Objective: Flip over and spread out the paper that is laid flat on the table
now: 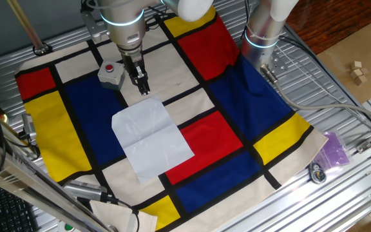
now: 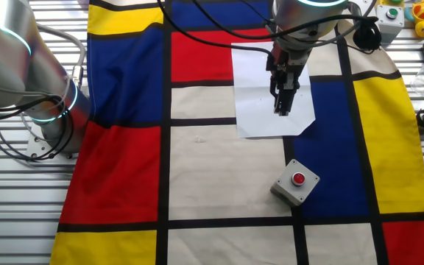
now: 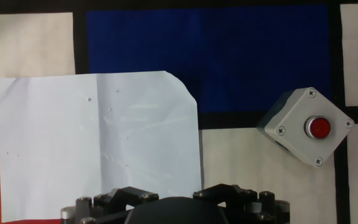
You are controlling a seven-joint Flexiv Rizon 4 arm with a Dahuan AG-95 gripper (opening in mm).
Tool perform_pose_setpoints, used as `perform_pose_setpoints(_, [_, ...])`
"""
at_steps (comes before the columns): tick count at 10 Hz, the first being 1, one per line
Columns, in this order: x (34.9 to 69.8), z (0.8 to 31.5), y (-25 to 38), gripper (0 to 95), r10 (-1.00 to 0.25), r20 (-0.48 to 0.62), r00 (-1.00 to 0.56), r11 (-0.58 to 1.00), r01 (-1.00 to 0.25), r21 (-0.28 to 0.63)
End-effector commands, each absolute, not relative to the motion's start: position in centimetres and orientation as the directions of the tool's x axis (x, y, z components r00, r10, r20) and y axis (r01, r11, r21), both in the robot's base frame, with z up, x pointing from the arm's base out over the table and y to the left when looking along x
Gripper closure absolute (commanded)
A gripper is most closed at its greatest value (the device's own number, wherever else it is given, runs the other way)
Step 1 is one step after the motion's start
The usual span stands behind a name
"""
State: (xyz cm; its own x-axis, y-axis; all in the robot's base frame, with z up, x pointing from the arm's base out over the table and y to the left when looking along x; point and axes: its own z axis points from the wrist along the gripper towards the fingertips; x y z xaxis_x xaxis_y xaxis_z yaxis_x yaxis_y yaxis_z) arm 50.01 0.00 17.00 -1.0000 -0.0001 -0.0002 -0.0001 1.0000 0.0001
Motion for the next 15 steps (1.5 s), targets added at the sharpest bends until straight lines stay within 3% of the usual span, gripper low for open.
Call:
perform_pose_setpoints(1, [50.0, 17.0, 0.0, 95.0, -0.314, -0.014, -0.949, 0.947, -0.314, 0.063])
perform_pose_setpoints(15, [50.82, 17.15, -0.09, 95.0, -0.359, 0.0, -0.934, 0.932, -0.358, 0.059])
